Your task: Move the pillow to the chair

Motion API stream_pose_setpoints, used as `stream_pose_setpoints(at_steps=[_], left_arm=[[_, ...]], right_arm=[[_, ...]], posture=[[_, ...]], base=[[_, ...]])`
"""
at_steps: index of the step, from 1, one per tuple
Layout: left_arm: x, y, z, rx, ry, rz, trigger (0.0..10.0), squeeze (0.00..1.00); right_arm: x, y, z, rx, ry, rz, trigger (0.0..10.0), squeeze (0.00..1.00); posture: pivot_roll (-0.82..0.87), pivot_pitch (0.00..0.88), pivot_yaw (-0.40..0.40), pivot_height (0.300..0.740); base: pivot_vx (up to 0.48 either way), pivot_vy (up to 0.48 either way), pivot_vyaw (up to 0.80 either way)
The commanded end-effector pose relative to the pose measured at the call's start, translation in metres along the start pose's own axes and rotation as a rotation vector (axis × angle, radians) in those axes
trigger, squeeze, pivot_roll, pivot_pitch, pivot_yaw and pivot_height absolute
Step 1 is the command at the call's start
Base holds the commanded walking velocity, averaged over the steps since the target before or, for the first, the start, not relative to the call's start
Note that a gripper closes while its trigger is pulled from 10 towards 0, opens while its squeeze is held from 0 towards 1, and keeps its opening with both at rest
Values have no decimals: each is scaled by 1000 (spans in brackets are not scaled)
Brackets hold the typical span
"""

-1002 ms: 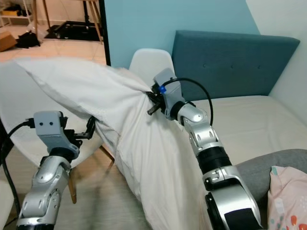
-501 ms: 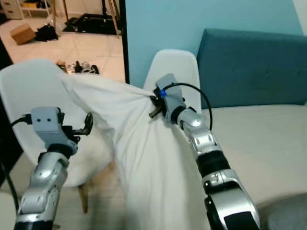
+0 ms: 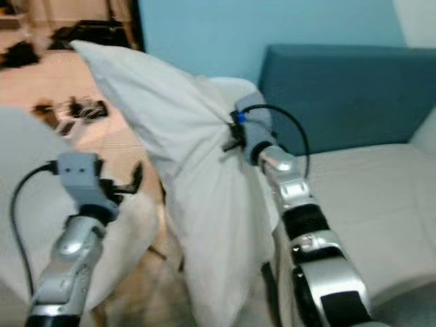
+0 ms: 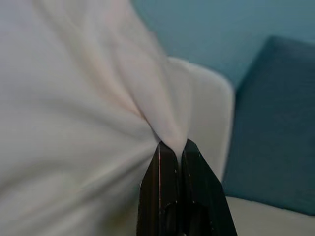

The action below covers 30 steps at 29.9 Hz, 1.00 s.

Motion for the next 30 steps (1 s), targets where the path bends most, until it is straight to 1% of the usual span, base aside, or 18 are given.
stream_pose_setpoints(at_steps=[1, 8, 9, 11, 13, 16, 18, 20, 21, 23, 24, 26, 29, 30], left_arm=[[3, -3, -2, 18, 4, 12, 10000, 0], [3, -4, -2, 20, 4, 10, 10000, 0], [3, -3, -1, 21, 8, 9, 10000, 0], [3, -3, -1, 21, 8, 9, 10000, 0], [3, -3, -1, 22, 10, 8, 10000, 0], [2, -3, -1, 22, 12, 12, 10000, 0], [2, -3, -2, 22, 13, 16, 10000, 0], [2, -5, -3, 37, 21, 19, 10000, 0], [2, -5, -3, 37, 21, 19, 10000, 0], [3, -7, -3, 53, 29, 20, 10000, 0], [3, -7, -3, 53, 29, 20, 10000, 0], [3, -7, -2, 55, 28, 21, 10000, 0], [2, -7, -2, 57, 25, 27, 10000, 0], [1, -7, -2, 61, 19, 41, 10000, 0]], right_arm=[[5, 24, 3, -88, 8, -8, 10000, 0], [5, 30, 3, -115, 16, -33, 10000, 0], [10, 31, 3, -125, 49, -82, 10000, 0], [10, 31, 3, -125, 49, -82, 10000, 0], [14, 32, 2, -128, 73, -133, 10000, 0], [13, 29, 2, -109, 82, -186, 10000, 0], [12, 28, 2, -102, 82, -196, 10000, 0], [22, 16, -1, -56, 173, -212, 10000, 0], [22, 16, -1, -56, 173, -212, 10000, 0], [36, 3, -4, -8, 284, -260, 10000, 0], [36, 3, -4, -8, 284, -260, 10000, 0], [46, -3, -8, 13, 362, -284, 10000, 0], [49, -5, -10, 20, 389, -300, 10000, 0], [47, -5, -10, 27, 382, -322, 10000, 0]], posture=[[-9, 0, -90, 740], [-11, 0, -89, 740], [-12, 0, -90, 740], [-12, 0, -90, 740], [-10, 0, -94, 740], [-9, 0, -95, 740], [-9, 0, -95, 740], [-9, 0, -97, 740], [-9, 0, -97, 740], [-12, 0, -98, 740], [-12, 0, -98, 740], [-12, 0, -99, 740], [-12, 0, -99, 740], [-12, 0, -100, 740]], base=[[375, 0, -756], [372, 0, -656], [368, 0, 0], [368, 0, 0], [366, 0, 0], [351, 0, 0], [345, 0, 0], [0, 0, 0], [0, 0, 0], [0, 0, 800], [0, 0, 800], [0, 0, 800], [0, 0, 800], [0, 0, 800]])
Point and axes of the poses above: a point about 5 cm out from each wrist's last joint towards the gripper, its own z axis pointing out of the wrist towards the gripper, its own y axis along the axis of the wrist's last joint, x = y × z, the point moved 3 cm from there along z, pointing out of the wrist towards the gripper, and after that the axes turned 13 degrees about z, right-handed, at the moved point
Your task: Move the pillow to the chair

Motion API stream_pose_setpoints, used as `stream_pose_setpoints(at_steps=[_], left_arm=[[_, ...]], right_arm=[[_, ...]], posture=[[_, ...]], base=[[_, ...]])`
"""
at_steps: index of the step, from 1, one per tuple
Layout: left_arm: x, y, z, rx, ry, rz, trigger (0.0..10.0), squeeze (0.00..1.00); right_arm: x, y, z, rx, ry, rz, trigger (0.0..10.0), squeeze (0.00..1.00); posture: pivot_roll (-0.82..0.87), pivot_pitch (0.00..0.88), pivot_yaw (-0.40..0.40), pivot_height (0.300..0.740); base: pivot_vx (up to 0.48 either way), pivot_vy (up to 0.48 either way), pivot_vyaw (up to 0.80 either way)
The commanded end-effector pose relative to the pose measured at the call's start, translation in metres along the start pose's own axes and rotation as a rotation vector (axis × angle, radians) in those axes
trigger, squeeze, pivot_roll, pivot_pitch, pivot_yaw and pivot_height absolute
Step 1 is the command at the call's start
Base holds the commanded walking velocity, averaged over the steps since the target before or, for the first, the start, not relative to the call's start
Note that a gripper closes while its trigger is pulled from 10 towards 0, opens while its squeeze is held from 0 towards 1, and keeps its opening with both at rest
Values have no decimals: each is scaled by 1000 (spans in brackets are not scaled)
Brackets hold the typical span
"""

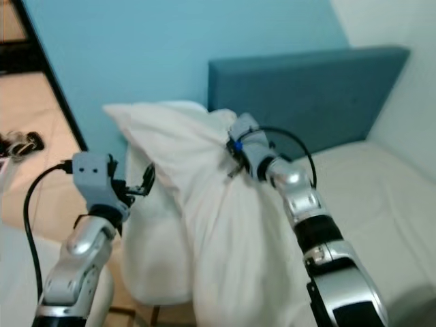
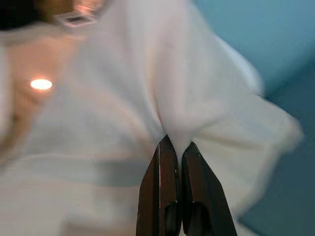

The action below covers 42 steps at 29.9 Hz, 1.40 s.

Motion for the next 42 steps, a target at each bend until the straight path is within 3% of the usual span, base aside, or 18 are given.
stream_pose_setpoints(at_steps=[1, 3, 5, 15, 20, 23, 30, 35, 42], left_arm=[[-2, -3, -2, 18, -13, 42, 10000, 0], [-3, -3, -2, 18, -18, 55, 10000, 0], [-6, -1, -3, 4, -37, 65, 10000, 0], [-7, -1, -1, 24, -22, 82, 10000, 0], [-9, -1, -1, 21, -31, 74, 10000, 0], [-10, 0, -2, 16, -39, 72, 10000, 0], [-9, 1, -2, 14, -29, 71, 10000, 0], [-7, 3, -2, 7, -9, 75, 10000, 0], [-2, 10, -1, -20, 6, 74, 10000, 0]], right_arm=[[-7, 32, -2, -99, -16, -123, 10000, 0], [-10, 30, -2, -88, -32, -148, 10000, 0], [-25, 27, -3, -58, -141, -236, 10000, 0], [-33, 28, -3, -27, -206, -314, 10000, 0], [-44, 29, -5, -18, -282, -321, 10000, 0], [-58, 32, -7, -36, -393, -292, 10000, 0], [-51, 29, -2, -44, -354, -210, 10000, 0], [-37, 29, 8, -74, -285, -75, 10000, 0], [-35, 32, 11, -84, -272, -114, 10000, 0]], posture=[[-12, 0, -100, 740], [-12, 0, -100, 740], [-9, 0, -102, 740], [-7, 0, -104, 740], [-8, 0, -105, 740], [-8, 0, -107, 740], [-8, 0, -107, 740], [-11, 0, -110, 715], [-9, 0, -113, 685]], base=[[0, 0, 800], [0, 0, 800], [0, 0, 0], [0, -274, 0], [0, 0, 0], [0, 0, 0], [0, 0, 0], [0, 0, 0], [0, 0, 0]])
Point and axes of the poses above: a point about 5 cm out from each wrist's last joint towards the gripper, its own z axis pointing out of the wrist towards the gripper, its own y axis along the axis of the wrist's last joint, x = y × z, the point moved 3 cm from there along z, pointing out of the wrist towards the gripper, and after that the axes turned 13 degrees about z, right-handed, at the moved point
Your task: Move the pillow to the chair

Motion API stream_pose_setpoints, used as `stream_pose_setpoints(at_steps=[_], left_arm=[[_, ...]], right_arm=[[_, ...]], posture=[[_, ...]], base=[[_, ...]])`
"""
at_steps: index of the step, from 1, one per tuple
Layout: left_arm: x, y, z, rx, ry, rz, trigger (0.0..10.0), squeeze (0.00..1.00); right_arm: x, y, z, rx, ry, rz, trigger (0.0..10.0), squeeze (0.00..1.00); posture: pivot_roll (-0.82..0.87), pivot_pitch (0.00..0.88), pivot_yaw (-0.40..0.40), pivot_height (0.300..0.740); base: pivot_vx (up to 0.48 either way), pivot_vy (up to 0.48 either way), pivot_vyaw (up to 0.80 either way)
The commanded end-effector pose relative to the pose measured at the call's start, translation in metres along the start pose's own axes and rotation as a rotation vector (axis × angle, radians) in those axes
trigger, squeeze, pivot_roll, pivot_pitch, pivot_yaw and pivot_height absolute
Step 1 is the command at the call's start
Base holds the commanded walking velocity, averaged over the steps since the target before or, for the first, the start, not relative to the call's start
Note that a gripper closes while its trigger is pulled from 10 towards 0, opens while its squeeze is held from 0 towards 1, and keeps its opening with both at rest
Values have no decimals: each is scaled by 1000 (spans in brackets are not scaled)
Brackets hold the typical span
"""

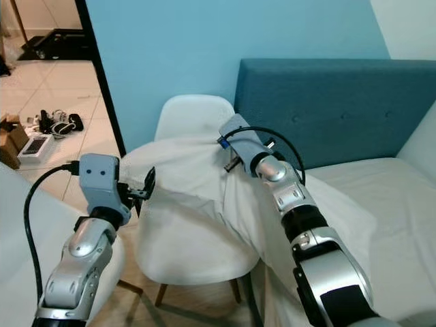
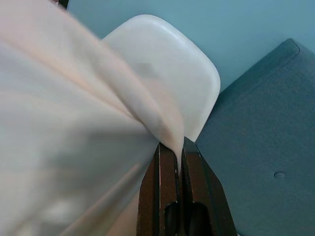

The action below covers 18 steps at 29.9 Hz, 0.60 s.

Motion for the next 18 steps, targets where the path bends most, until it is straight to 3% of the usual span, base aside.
stream_pose_setpoints(at_steps=[1, 5, 10, 14, 18], left_arm=[[3, 6, 1, -23, 8, 4, 10000, 0], [6, 12, 1, -41, 12, 10, 10000, 0], [6, 15, 0, -47, 14, 10, 10000, 0], [7, 20, -1, -57, 20, 7, 10000, 0], [8, 22, -2, -58, 24, 6, 10000, 0]], right_arm=[[-7, 32, 2, -119, -8, -45, 10000, 0], [-6, 36, 4, -120, 4, -157, 10000, 0], [-7, 35, 4, -112, 5, -203, 10000, 0], [-19, 40, 4, -103, -30, -323, 10000, 0], [-28, 46, 3, -116, -61, -368, 10000, 0]], posture=[[-6, 0, -114, 680], [2, 0, -117, 660], [8, 0, -120, 650], [19, 0, -126, 630], [22, 0, -126, 615]], base=[[0, 0, 0], [0, 0, 0], [0, 0, 0], [0, 0, 0], [0, 0, 0]])
Point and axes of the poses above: a point about 5 cm out from each wrist's last joint towards the gripper, its own z axis pointing out of the wrist towards the gripper, its own y axis along the axis of the wrist's last joint, x = y × z, the point moved 3 cm from there along z, pointing out of the wrist towards the gripper, and after that the axes turned 13 degrees about z, right-handed, at the moved point
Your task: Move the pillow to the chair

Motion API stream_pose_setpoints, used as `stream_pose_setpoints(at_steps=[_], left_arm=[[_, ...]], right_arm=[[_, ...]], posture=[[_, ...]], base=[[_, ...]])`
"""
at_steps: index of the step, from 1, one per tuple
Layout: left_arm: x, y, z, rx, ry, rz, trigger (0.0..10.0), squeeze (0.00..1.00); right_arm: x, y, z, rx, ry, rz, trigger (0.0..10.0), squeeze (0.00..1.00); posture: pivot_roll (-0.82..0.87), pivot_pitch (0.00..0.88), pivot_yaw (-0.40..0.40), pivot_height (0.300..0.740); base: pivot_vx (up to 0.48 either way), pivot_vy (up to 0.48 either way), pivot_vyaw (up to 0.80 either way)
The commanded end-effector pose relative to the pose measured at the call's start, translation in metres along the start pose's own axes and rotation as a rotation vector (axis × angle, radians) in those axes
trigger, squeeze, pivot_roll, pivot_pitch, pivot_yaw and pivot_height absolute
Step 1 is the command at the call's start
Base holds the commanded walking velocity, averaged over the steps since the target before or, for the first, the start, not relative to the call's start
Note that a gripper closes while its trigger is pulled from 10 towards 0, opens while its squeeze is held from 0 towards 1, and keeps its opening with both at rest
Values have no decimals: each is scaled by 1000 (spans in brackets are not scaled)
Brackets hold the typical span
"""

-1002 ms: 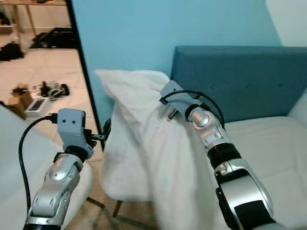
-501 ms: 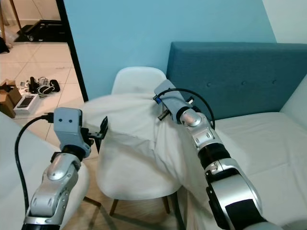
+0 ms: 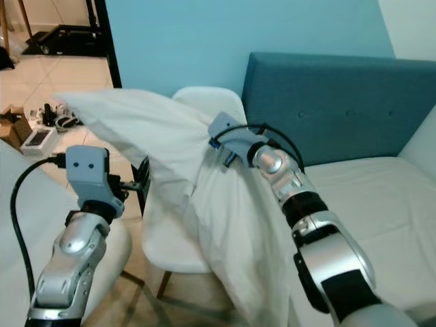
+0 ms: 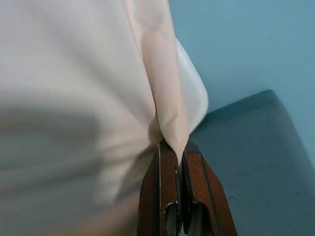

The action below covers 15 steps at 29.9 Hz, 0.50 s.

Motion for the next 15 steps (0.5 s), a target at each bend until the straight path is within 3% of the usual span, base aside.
stream_pose_setpoints(at_steps=[1, 3, 8, 11, 13, 14, 15], left_arm=[[-1, -2, -1, 15, -5, 3, 10000, 0], [0, -1, -1, 15, -4, 2, 10000, 0], [1, 6, -3, 8, -5, 3, 10000, 0], [1, 7, -3, 7, -6, 3, 10000, 0], [0, 11, -3, 3, -9, 2, 10000, 0], [0, 11, -3, 3, -9, 2, 10000, 0], [-1, 13, -4, 1, -10, 0, 10000, 0]], right_arm=[[-17, 15, 0, -60, -59, -34, 10000, 0], [-20, 17, 0, -63, -70, -48, 10000, 0], [-48, 36, 0, -94, -187, -198, 10000, 0], [-53, 42, 0, -110, -208, -220, 10000, 0], [-60, 70, 2, -206, -264, -275, 10000, 0], [-60, 70, 2, -206, -264, -275, 10000, 0], [-61, 84, 3, -257, -284, -297, 10000, 0]], posture=[[22, 0, -126, 615], [26, 0, -126, 610], [35, 0, -124, 590], [35, 0, -124, 585], [43, 0, -124, 575], [43, 0, -124, 575], [48, 0, -126, 570]], base=[[0, 0, 0], [0, 0, 0], [0, 0, 0], [0, 0, 0], [0, 0, 0], [0, 0, 0], [0, 0, 0]])
Point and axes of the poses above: a point about 5 cm out from each wrist's last joint towards the gripper, its own z axis pointing out of the wrist towards the gripper, its own y axis along the axis of the wrist's last joint, x = y × z, the point moved 3 cm from there along z, pointing out of the wrist towards the gripper, and after that the axes turned 13 degrees about z, right-handed, at the moved point
